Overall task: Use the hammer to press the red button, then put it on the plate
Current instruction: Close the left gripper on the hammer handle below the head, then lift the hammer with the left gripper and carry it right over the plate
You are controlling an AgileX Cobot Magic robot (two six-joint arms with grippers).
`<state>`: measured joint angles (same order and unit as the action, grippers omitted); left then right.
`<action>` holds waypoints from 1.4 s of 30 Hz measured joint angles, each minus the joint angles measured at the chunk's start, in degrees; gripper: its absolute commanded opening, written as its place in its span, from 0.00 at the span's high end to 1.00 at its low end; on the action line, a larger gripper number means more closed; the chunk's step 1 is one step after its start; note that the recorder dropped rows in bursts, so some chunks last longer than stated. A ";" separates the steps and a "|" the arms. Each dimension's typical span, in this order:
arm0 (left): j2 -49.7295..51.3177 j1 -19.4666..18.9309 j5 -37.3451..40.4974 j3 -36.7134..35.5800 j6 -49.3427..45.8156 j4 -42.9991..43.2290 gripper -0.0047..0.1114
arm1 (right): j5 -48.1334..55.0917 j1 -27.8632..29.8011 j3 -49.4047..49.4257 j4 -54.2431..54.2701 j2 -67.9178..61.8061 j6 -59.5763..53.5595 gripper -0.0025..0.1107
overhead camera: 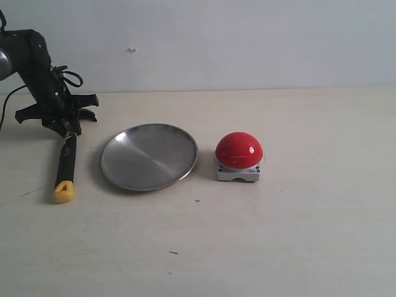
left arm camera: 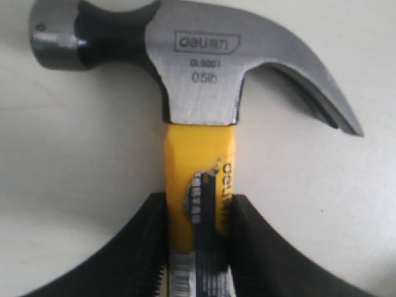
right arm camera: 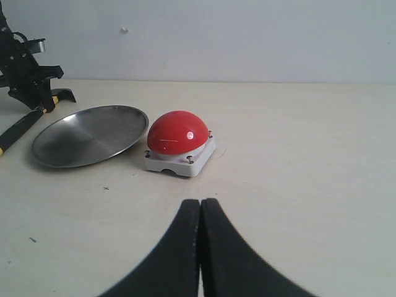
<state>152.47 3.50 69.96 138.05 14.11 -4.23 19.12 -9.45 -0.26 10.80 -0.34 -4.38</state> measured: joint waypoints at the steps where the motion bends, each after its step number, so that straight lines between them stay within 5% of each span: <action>1: 0.00 0.00 0.00 0.00 -0.14 0.00 0.96 | 0.00 0.00 0.00 0.00 0.00 0.00 0.98; 33: -6.21 3.49 -6.31 -0.47 -9.69 0.45 0.96 | 0.00 0.00 0.00 0.00 0.00 0.00 0.98; 42: -14.11 4.47 -10.92 -12.00 -17.08 -6.92 0.96 | 0.00 0.00 0.00 0.00 0.00 0.00 0.98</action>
<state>138.36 7.97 59.03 126.05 -2.97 -11.16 19.12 -9.45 -0.26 10.80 -0.34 -4.38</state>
